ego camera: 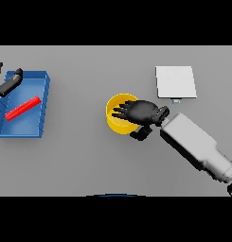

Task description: Pick up the red beaker and tilt it to pour out 1 green nut into yellow bowl. Pick up the yellow bowl and place it on the metallic measuring scale.

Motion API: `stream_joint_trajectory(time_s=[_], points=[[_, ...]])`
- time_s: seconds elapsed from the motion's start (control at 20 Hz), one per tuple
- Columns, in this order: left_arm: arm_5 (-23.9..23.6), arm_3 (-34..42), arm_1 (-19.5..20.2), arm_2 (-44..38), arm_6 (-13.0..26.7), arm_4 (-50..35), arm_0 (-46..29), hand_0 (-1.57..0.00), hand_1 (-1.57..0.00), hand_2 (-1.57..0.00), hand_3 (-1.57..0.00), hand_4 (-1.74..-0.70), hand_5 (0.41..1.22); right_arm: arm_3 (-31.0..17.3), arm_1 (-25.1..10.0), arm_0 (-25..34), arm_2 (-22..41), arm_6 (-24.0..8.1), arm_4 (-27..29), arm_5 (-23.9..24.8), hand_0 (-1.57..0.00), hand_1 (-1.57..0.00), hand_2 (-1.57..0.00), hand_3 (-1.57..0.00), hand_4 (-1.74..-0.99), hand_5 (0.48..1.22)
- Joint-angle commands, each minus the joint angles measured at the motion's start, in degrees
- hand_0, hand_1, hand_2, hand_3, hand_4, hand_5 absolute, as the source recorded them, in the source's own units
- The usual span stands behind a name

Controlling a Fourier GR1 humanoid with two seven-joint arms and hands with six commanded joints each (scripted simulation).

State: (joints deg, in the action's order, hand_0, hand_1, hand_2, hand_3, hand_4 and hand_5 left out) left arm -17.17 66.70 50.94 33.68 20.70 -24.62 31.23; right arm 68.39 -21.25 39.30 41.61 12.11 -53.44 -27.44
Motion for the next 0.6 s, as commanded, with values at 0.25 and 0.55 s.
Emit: stream_joint_trajectory(time_s=[0.25, 0.55], points=[[0.62, -0.52, 0.19, -0.32, -1.02, -0.22, -0.17, 0.0, 0.0, 0.0, 0.0, -0.71, 0.689, -1.69, 2.55, -0.32, -0.51, -3.45, 1.12, -2.46, -0.11, -0.1, -0.09, -0.1, -1.36, 0.842], [0.67, 0.08, 0.69, -0.75, -0.98, -0.73, -0.34, 0.0, 0.0, 0.0, 0.0, -0.72, 0.696, -2.22, 1.52, 0.15, 0.09, -0.24, 1.04, -1.03, -1.15, -1.12, -1.01, -0.72, -1.586, 1.107]])
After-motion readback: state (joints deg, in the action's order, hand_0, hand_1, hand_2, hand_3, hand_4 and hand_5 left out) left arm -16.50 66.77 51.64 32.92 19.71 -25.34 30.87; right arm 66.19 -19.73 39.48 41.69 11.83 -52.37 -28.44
